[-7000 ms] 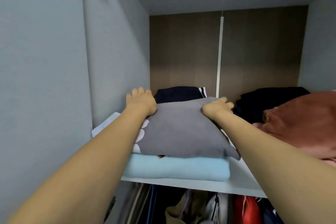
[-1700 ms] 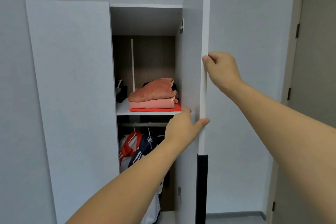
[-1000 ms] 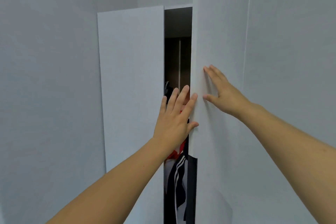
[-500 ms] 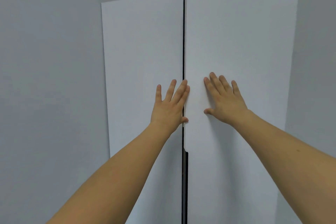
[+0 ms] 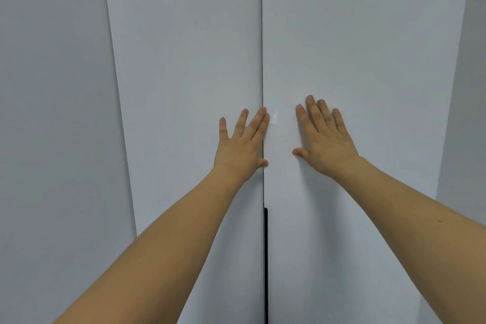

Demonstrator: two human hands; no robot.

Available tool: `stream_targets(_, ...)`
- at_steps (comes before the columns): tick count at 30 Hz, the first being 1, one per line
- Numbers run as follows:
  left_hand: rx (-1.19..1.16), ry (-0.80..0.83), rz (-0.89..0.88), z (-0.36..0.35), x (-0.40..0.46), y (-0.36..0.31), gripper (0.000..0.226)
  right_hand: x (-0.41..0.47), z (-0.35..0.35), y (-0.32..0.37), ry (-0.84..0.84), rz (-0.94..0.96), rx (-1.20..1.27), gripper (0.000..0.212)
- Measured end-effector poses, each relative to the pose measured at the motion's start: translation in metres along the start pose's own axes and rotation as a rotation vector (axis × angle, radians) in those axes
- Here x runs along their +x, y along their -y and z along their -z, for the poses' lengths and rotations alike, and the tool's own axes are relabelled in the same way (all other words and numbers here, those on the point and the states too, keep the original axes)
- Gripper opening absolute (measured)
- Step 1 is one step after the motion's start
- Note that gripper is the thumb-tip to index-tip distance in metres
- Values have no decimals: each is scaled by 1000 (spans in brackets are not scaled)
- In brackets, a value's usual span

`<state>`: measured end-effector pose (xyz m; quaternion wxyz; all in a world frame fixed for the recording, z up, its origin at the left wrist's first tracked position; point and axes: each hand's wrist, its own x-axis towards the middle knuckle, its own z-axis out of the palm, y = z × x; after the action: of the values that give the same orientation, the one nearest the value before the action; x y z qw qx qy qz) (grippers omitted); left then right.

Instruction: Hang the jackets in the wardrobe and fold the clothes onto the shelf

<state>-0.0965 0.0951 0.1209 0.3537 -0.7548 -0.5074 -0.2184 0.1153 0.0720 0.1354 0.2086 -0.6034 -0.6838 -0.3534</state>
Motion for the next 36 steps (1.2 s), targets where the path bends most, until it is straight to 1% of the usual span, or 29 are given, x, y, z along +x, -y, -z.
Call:
stream_targets(5, -11, 9, -11, -19, 15, 4, 112, 7, -14, -3, -15, -12, -35, 95)
stream_targets(14, -96, 12, -3, -40, 33, 4, 110, 20, -36, -6, -5, -19, -8, 94)
stream_targets(20, -111, 2, -31, -45, 37, 9, 110, 22, -43, -13, -37, 8, 1, 94)
stream_targets(27, -93, 31, -27, -38, 36, 8, 109, 22, -36, -6, -1, -28, -19, 94)
stream_targets(31, -103, 31, -29, -28, 31, 6, 103, 17, -24, 5, -11, -42, 52, 88)
stream_targets(36, -34, -10, -6, -19, 15, 19, 97, 2, -20, 16, 7, -12, 90, 85)
